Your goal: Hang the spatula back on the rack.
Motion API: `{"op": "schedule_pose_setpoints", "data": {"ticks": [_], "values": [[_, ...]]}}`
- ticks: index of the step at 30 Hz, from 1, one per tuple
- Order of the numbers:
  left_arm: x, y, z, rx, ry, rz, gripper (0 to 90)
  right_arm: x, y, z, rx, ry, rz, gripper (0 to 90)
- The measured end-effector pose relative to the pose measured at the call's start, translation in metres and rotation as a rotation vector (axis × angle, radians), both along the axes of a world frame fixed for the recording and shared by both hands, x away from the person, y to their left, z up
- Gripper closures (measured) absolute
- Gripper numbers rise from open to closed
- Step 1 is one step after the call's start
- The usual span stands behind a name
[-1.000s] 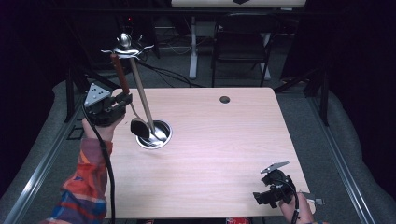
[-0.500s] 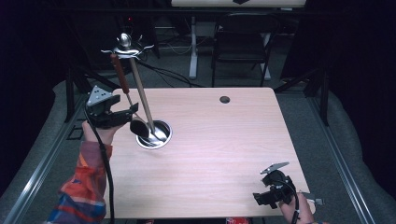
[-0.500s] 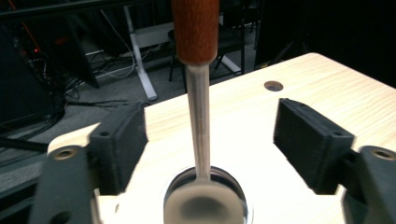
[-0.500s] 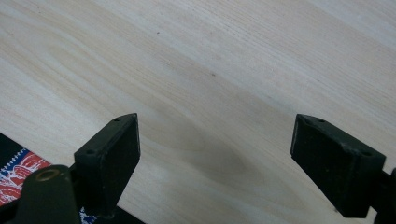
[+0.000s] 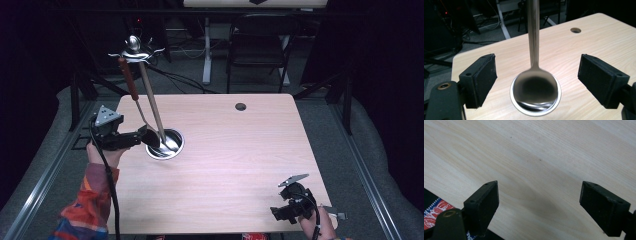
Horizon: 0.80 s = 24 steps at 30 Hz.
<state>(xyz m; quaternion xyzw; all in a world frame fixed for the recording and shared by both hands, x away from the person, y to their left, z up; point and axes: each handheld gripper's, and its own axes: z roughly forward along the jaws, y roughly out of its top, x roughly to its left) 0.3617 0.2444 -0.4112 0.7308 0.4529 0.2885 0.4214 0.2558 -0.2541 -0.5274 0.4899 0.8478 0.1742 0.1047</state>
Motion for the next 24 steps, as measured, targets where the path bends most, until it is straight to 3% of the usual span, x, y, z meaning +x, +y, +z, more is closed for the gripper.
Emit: {"op": "schedule_pose_setpoints", "data": {"ticks": [7,11,13,16,19,24], "values": [[-0.013,0.003,-0.022,0.008,0.044,0.026,12.9,0.0,0.001,-0.001,0.006,-0.002,0.001,15.4],[-0.023,0.001,-0.045,0.082,0.078,0.035,12.2,0.0,0.001,-0.001,-0.005,0.002,0.008,15.3],[-0.027,-0.002,-0.062,0.125,0.127,0.017,12.0,0.0,0.001,-0.001,-0.014,0.006,0.017,15.6],[-0.029,-0.004,-0.076,0.154,0.175,0.0,10.1,0.0,0.001,-0.001,-0.017,0.01,0.024,15.3],[-0.028,-0.005,-0.081,0.166,0.191,-0.008,8.7,0.0,0.001,-0.001,-0.019,0.011,0.029,15.4],[-0.026,-0.003,-0.083,0.146,0.194,0.005,8.0,0.0,0.001,-0.001,-0.036,0.019,0.041,15.4]]}}
